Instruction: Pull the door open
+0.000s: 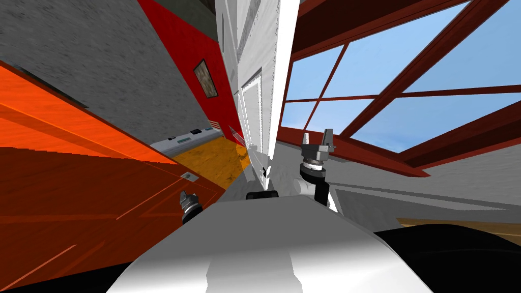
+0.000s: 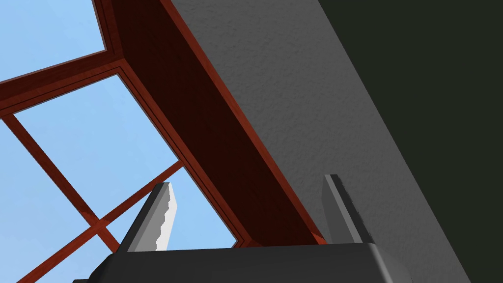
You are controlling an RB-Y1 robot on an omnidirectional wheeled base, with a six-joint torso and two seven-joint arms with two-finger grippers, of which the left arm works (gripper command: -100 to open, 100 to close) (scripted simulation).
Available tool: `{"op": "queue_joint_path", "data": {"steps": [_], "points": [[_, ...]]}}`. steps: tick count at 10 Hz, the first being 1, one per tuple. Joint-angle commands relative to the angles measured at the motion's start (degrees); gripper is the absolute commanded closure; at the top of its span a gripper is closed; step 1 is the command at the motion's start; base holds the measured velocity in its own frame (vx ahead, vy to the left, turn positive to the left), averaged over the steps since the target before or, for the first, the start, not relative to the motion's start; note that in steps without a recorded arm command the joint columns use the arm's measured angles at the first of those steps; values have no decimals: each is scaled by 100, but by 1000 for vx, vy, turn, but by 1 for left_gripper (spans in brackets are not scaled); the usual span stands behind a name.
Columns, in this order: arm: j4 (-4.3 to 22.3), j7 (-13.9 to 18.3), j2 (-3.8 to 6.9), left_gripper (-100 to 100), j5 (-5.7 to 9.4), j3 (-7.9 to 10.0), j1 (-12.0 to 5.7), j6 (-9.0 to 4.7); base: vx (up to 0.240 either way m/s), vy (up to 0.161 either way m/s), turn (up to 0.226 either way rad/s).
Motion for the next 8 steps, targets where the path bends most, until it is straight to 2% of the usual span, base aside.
{"op": "queue_joint_path", "data": {"steps": [1, 5, 6, 8], "points": [[2, 0, 1, -100, 0, 0, -1, -1, 16, -14, -41], [2, 0, 1, -100, 0, 0, -1, -1, 0, 1, 0], [40, -26, -26, -100, 40, 56, -13, 11, 12, 36, -118], [40, -26, -26, -100, 40, 56, -13, 11, 0, 10, -20]]}}
